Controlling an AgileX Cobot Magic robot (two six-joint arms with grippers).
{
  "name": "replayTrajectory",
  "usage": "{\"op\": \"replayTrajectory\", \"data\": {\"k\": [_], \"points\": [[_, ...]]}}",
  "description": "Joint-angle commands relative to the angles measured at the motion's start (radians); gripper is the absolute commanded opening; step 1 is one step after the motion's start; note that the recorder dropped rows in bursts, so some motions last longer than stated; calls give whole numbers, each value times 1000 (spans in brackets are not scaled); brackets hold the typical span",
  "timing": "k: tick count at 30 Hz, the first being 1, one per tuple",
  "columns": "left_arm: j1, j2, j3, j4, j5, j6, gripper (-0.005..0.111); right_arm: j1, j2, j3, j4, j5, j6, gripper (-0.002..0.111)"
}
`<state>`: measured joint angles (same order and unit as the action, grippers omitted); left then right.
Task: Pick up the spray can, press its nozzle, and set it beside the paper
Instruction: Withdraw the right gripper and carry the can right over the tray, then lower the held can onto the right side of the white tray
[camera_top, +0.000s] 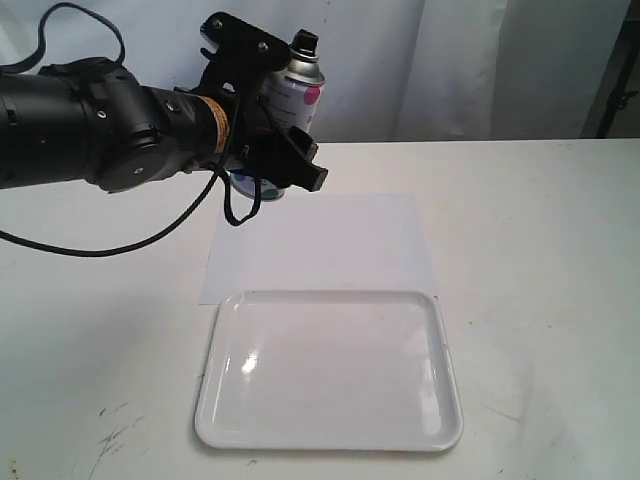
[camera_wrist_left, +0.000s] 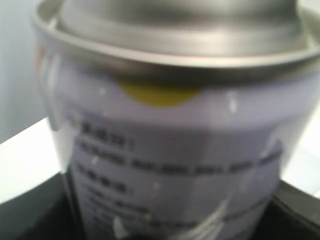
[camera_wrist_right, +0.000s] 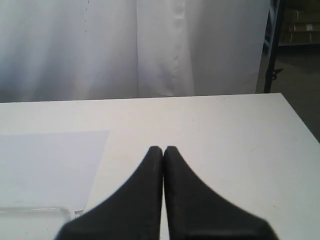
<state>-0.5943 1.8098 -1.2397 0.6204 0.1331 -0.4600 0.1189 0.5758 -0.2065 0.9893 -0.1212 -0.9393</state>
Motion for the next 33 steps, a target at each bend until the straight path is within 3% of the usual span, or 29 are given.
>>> {"op": "replayTrajectory", "data": {"k": [1, 9, 19, 26, 33], "points": [[-8, -50, -4, -13, -32, -11, 0, 1, -3, 16, 16, -35, 35, 0], [-35, -146, 131, -78, -133, -11, 0, 1, -3, 16, 16, -39, 37, 0], [-35, -341, 396, -77, -465, -19, 0, 1, -3, 16, 19, -37, 49, 0], [-35, -359, 523, 82, -678, -117, 0, 1, -3, 16, 19, -36, 56, 0], [-35, -291, 538, 179, -844, -136, 0, 1, -3, 16, 19, -36, 56, 0]]}}
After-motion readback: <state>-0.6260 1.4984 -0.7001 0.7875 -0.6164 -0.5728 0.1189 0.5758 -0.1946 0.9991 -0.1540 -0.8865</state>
